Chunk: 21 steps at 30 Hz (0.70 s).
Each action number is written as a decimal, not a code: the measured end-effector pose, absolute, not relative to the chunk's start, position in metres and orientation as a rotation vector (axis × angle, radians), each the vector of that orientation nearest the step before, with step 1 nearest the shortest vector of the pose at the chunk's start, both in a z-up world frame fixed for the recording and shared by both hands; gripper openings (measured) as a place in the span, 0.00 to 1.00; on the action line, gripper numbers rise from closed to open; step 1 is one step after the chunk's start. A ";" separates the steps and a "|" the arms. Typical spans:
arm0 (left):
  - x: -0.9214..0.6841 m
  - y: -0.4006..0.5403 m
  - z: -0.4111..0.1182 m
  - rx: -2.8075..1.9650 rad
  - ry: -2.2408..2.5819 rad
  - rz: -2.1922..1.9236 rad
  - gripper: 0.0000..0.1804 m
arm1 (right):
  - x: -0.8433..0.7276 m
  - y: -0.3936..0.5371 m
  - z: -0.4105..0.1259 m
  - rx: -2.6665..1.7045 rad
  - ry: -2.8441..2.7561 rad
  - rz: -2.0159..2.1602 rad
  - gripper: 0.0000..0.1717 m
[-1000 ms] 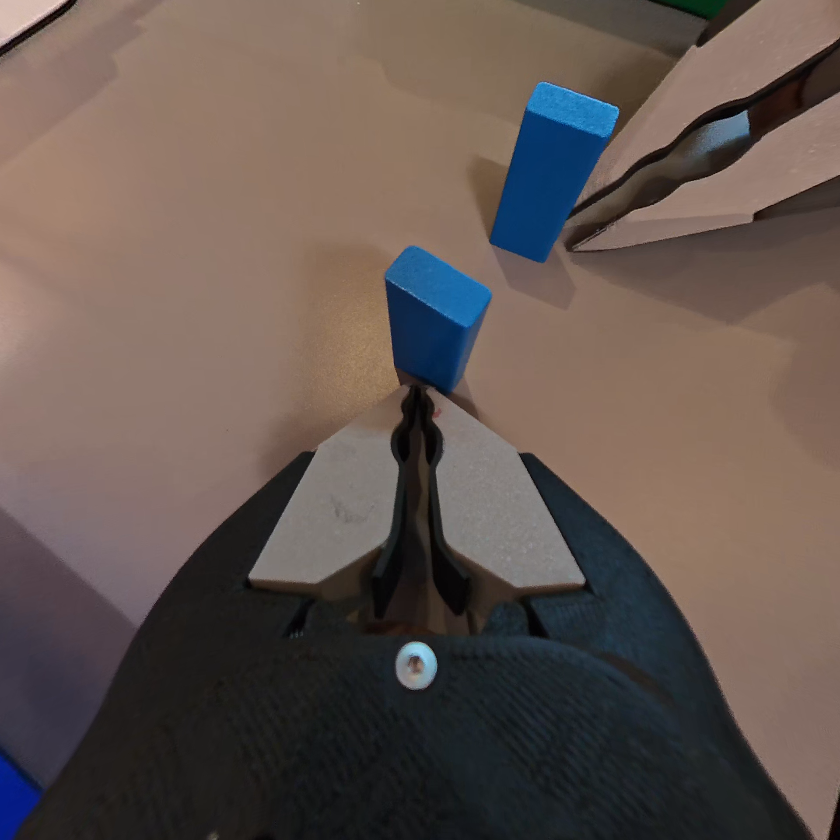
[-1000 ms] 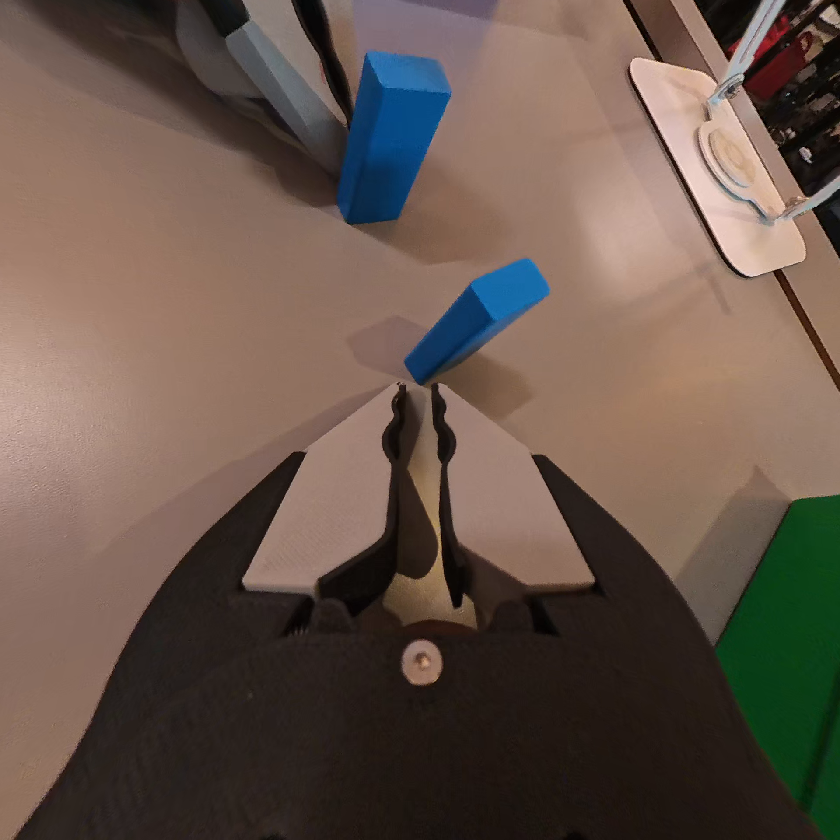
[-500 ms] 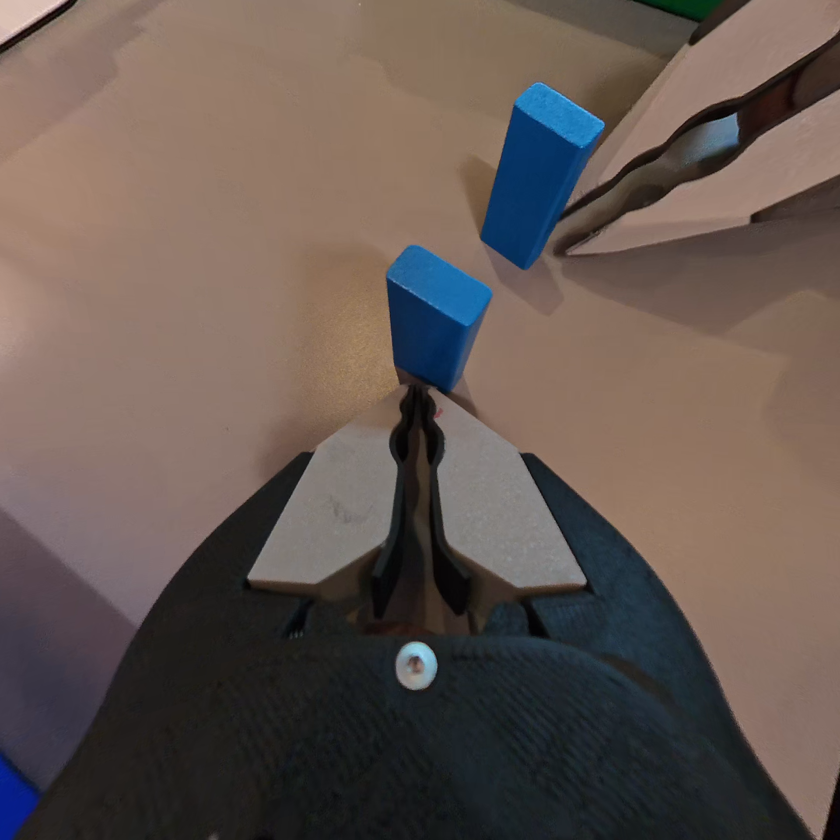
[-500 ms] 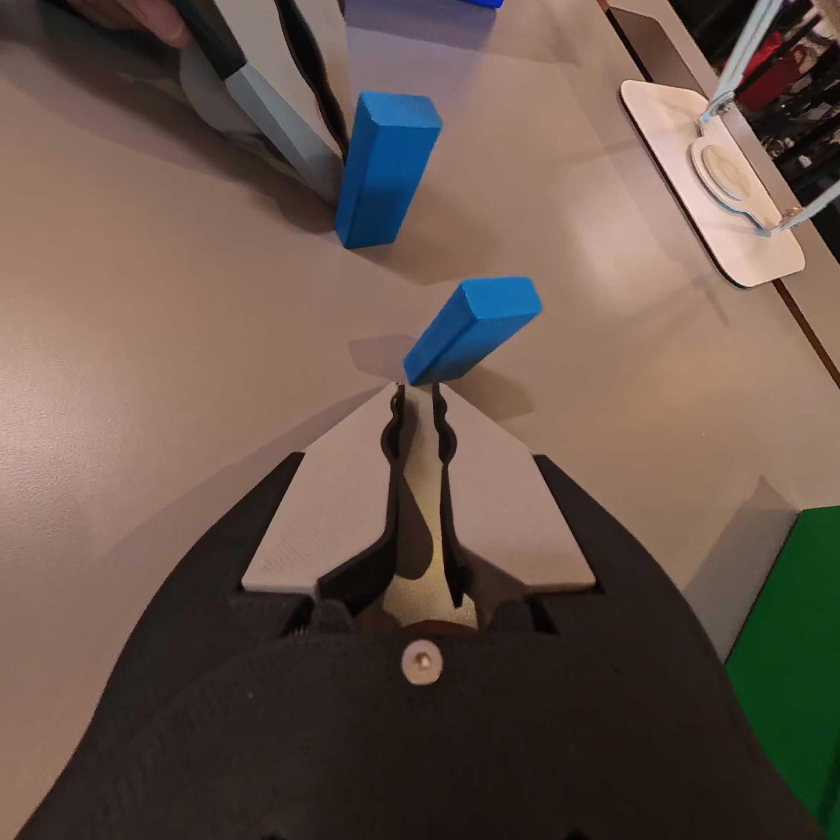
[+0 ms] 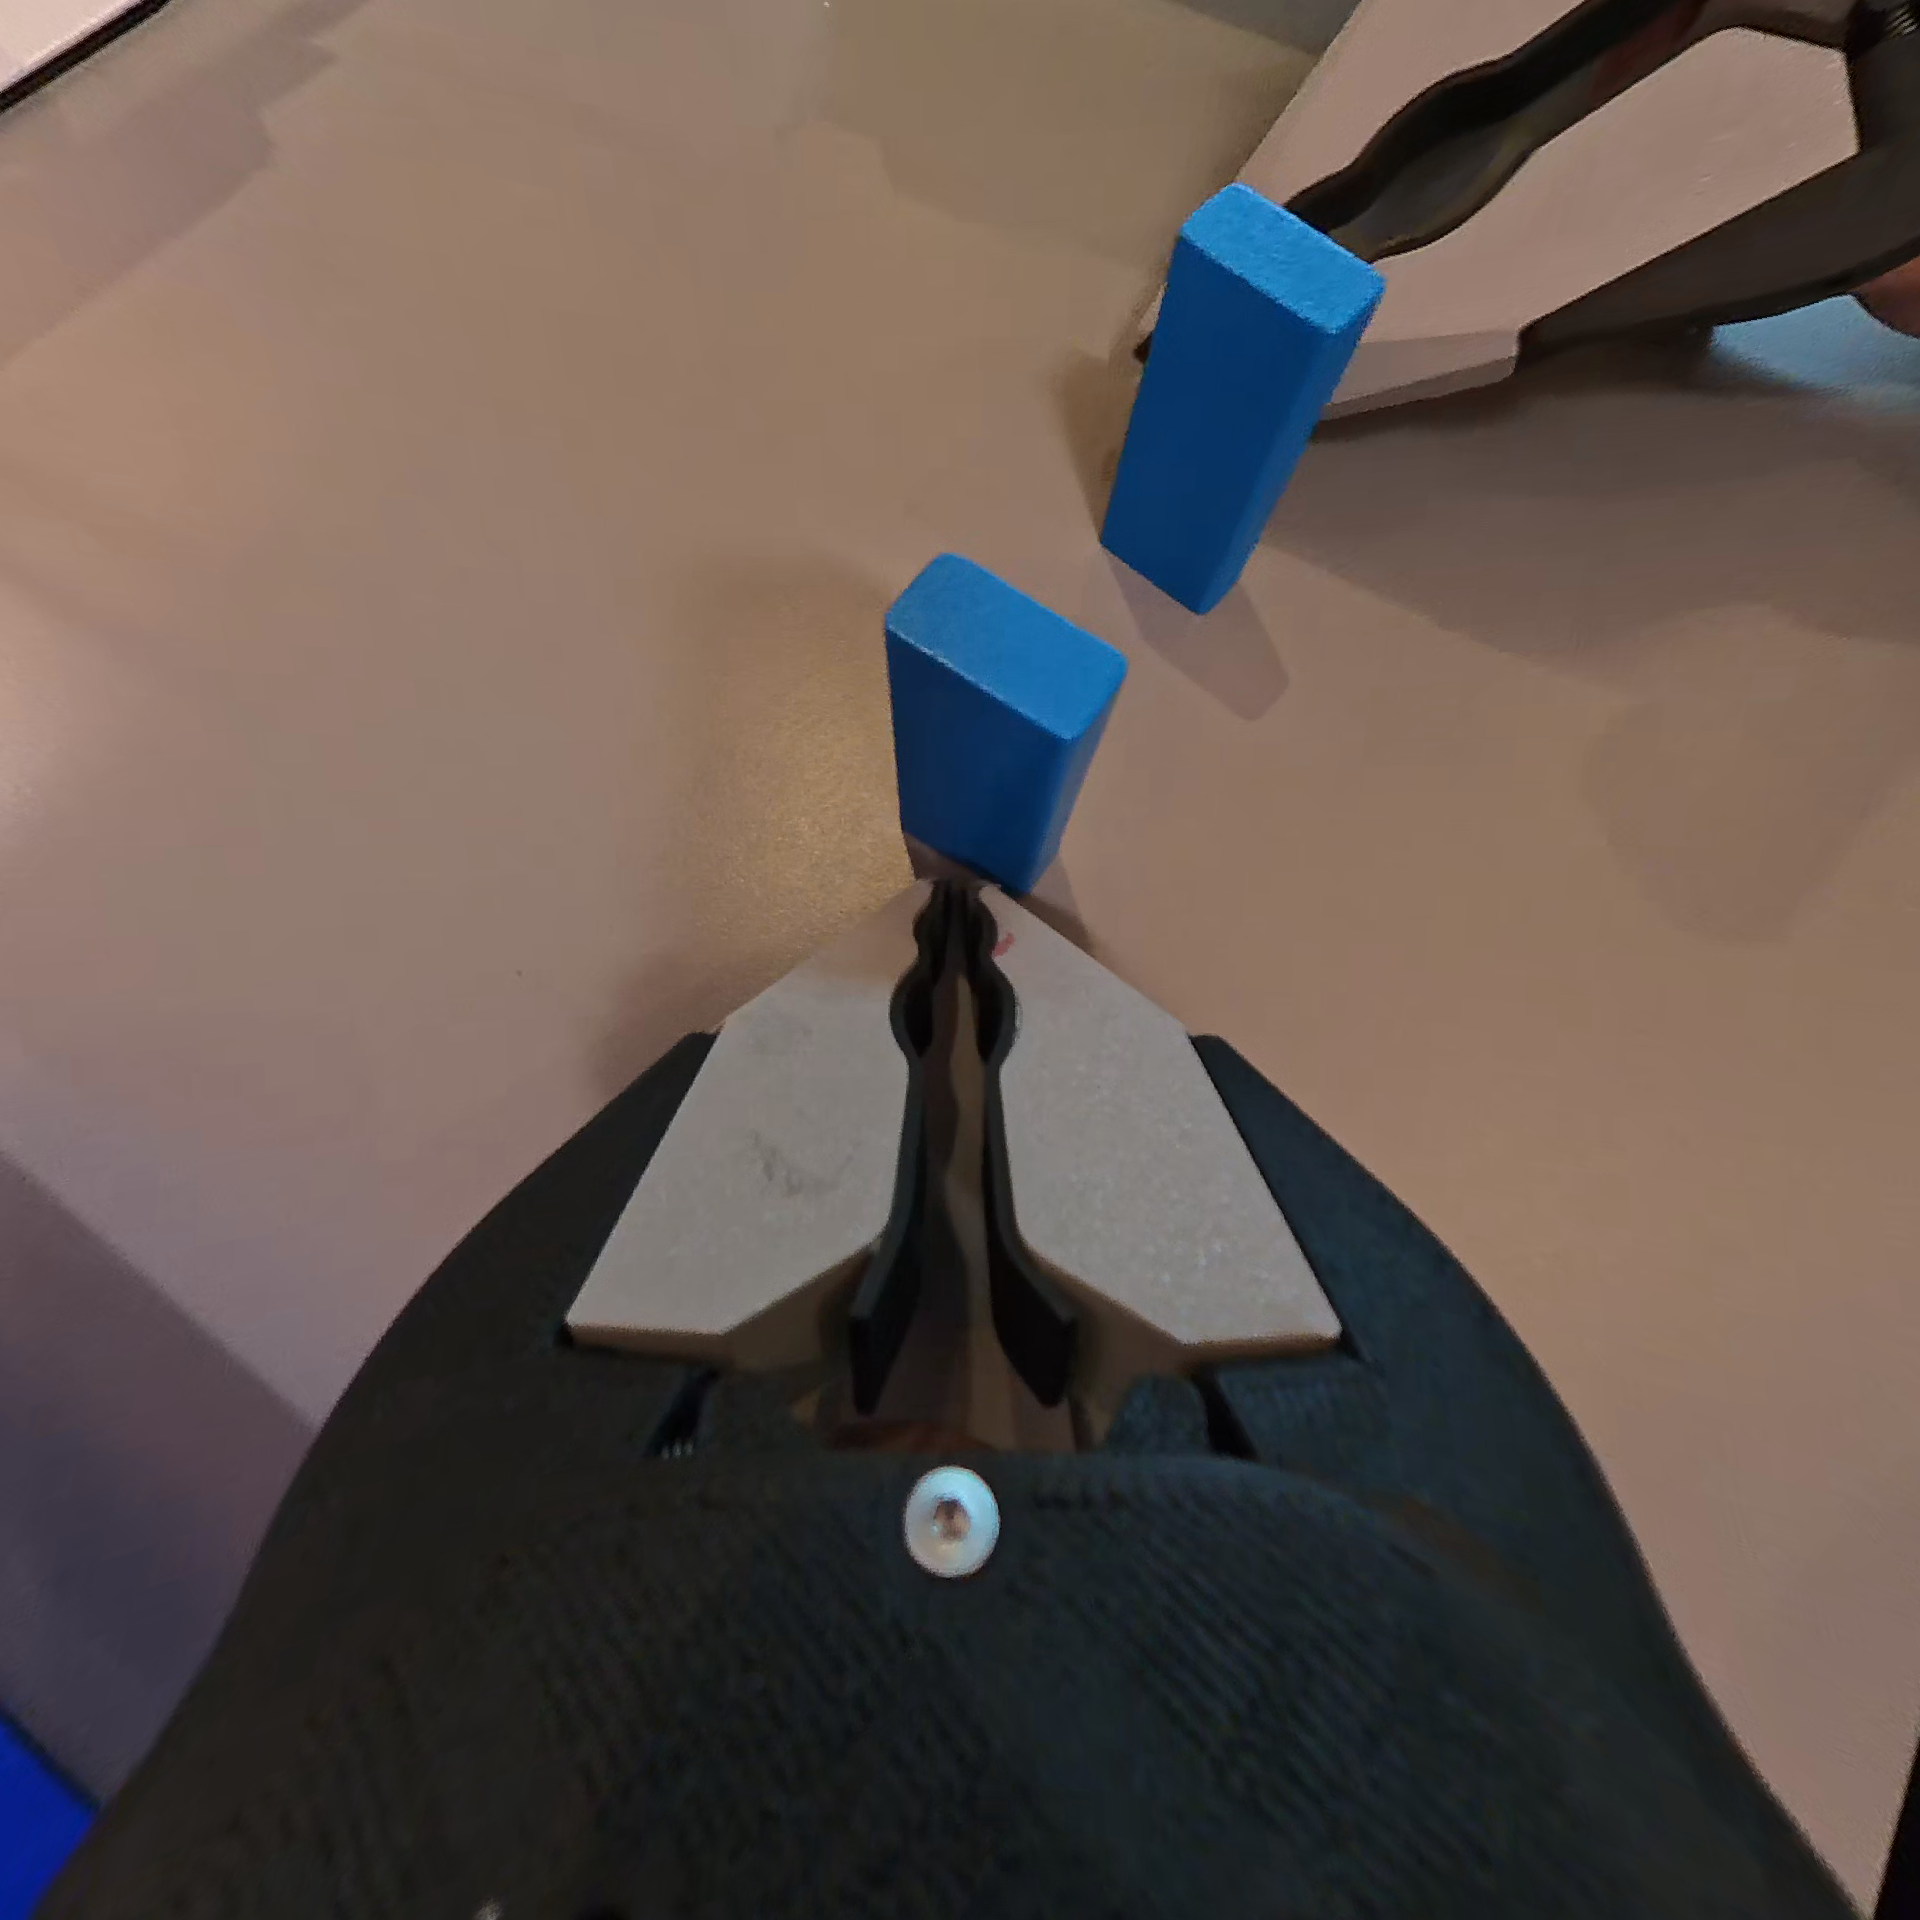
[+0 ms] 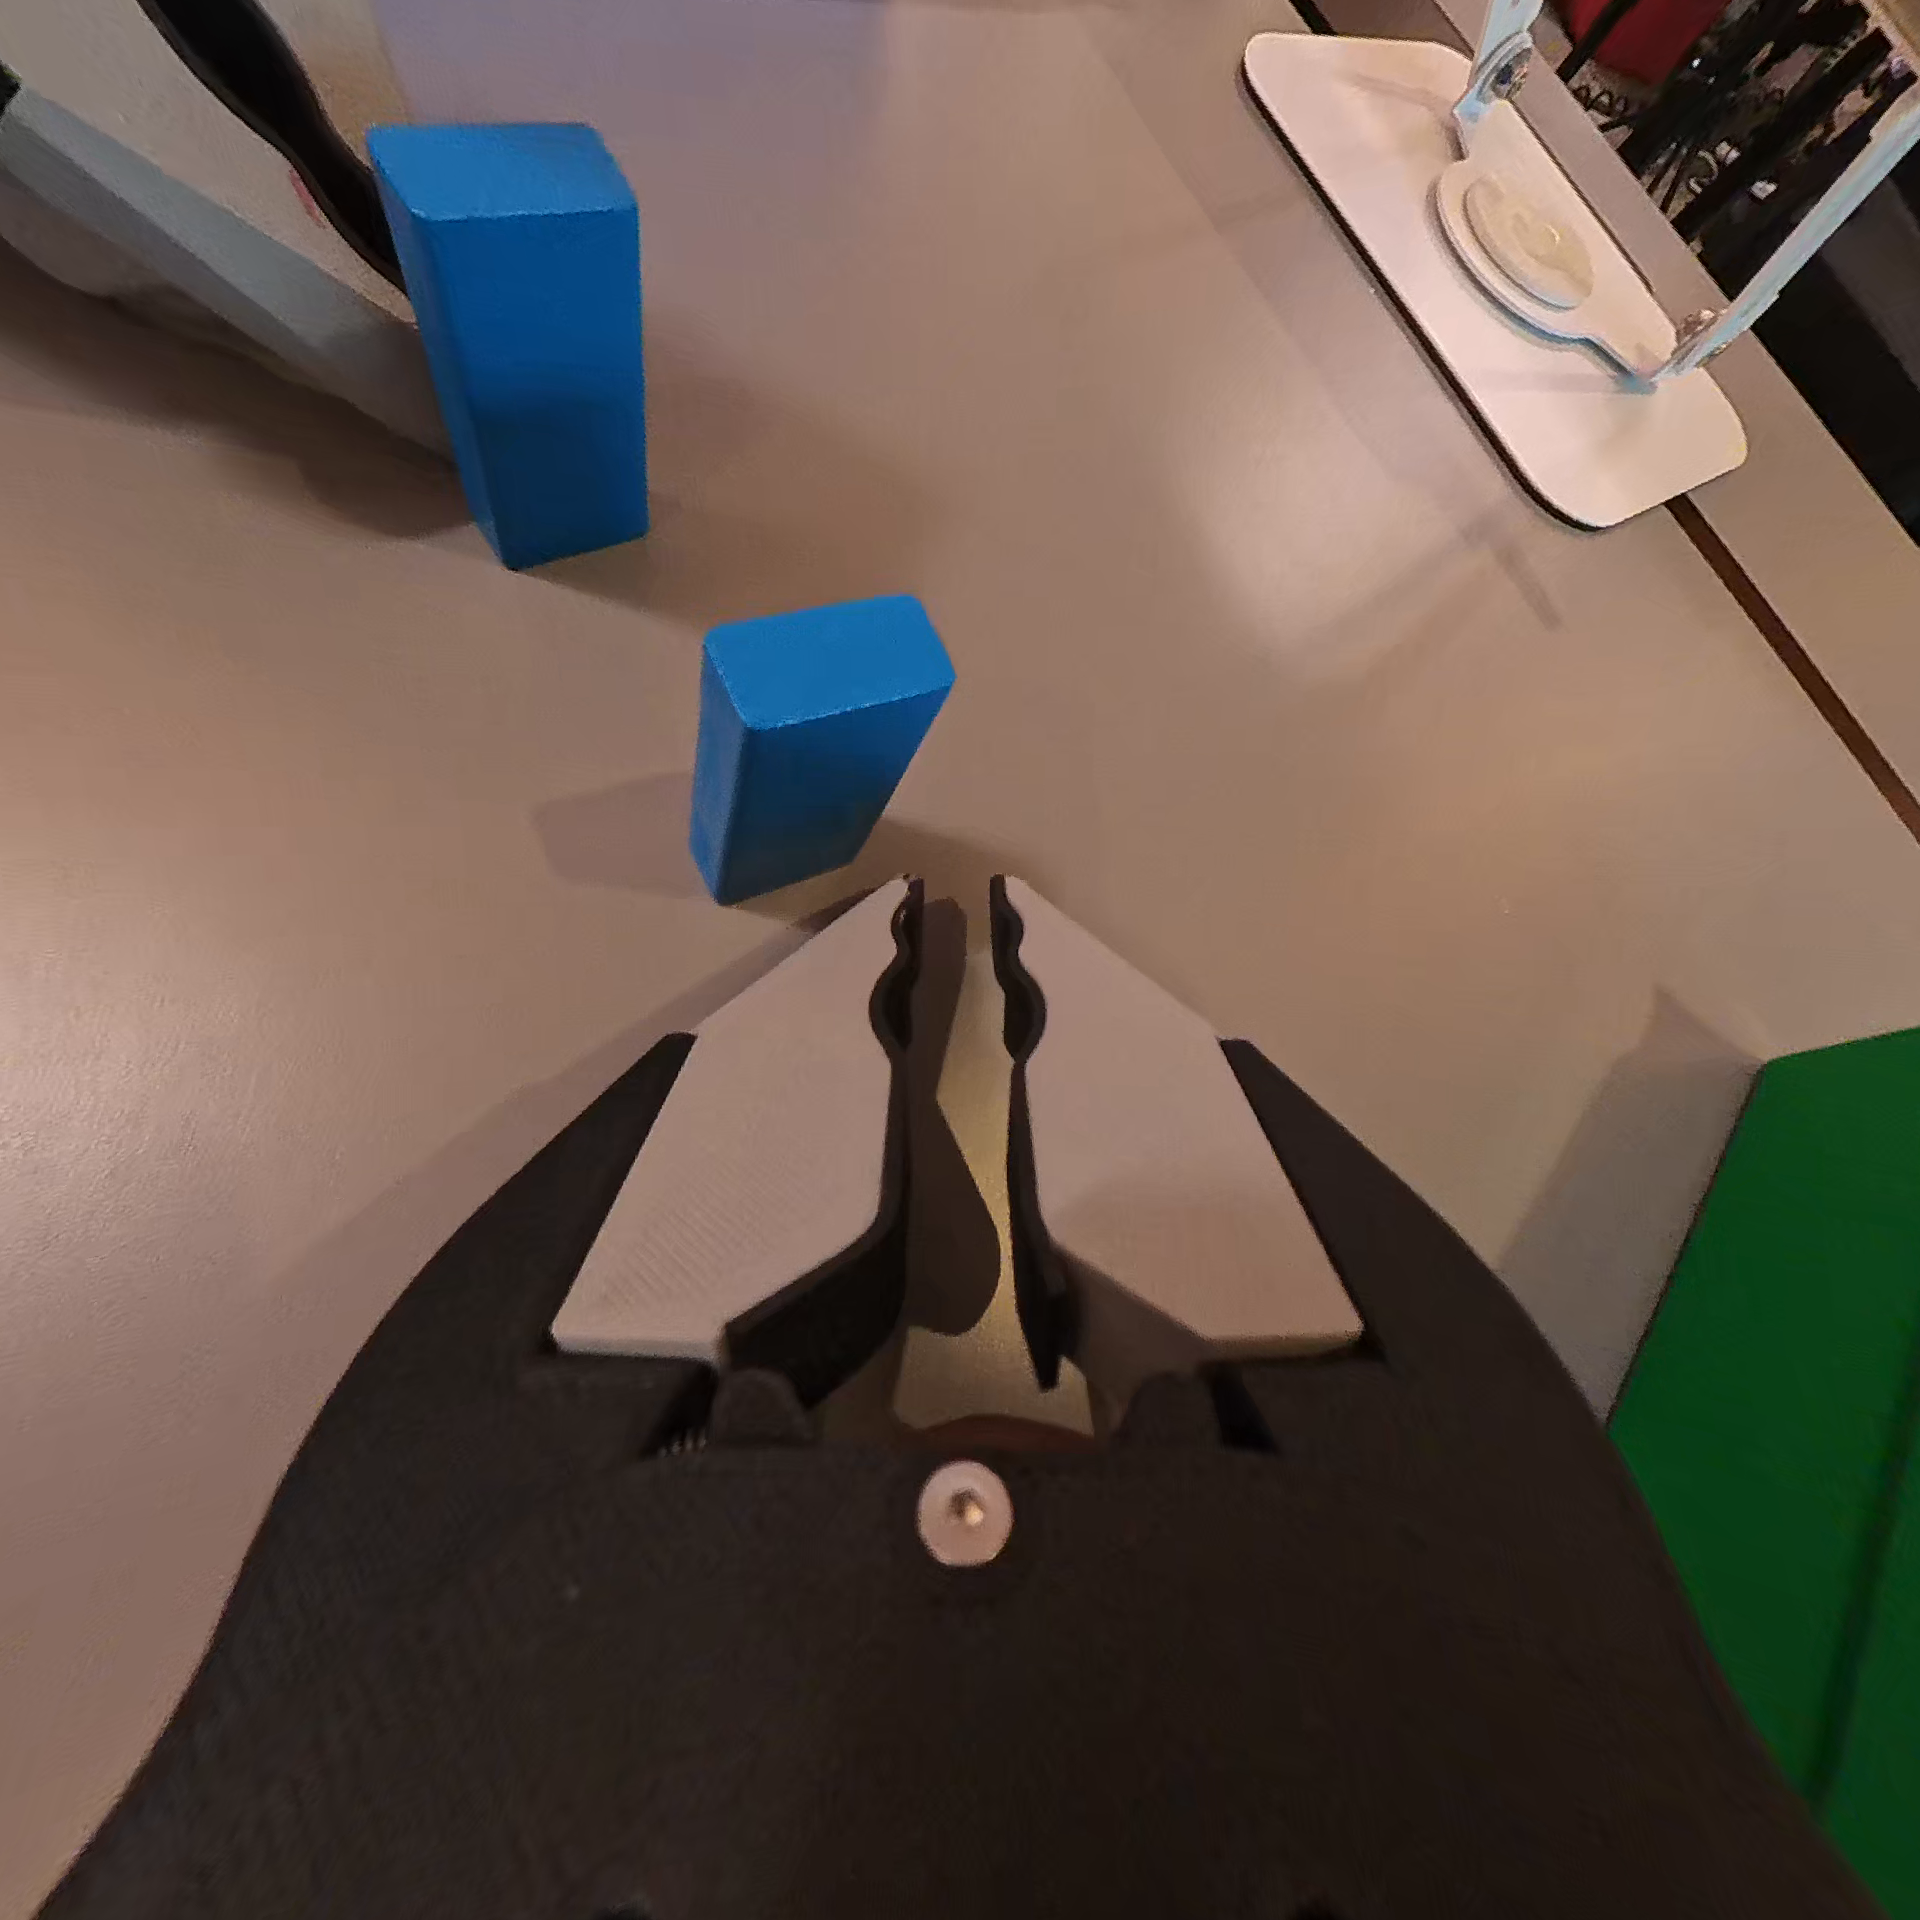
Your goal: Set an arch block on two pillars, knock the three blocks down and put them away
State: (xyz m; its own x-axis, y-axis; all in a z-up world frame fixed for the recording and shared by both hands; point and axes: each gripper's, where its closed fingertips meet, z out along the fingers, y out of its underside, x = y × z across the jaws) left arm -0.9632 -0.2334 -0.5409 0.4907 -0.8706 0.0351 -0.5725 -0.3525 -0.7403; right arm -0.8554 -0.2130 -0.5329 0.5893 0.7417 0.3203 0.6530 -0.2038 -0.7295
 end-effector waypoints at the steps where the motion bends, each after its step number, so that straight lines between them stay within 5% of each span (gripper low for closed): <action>1: -0.963 -0.233 -0.541 -2.062 1.183 -0.568 0.00 | -0.856 -0.212 -0.533 -1.924 -1.114 0.127 0.06; 21: -0.964 -0.233 -0.541 -2.064 1.180 -0.566 0.00 | -0.867 -0.211 -0.536 -1.892 -1.176 0.083 0.02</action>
State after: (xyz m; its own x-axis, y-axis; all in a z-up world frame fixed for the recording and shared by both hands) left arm -0.9635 -0.2334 -0.5405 0.4937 -0.8689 0.0349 -0.5713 -0.3543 -0.7404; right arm -0.8669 -0.2109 -0.5359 0.5491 0.7513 0.3661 0.6921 -0.1633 -0.7031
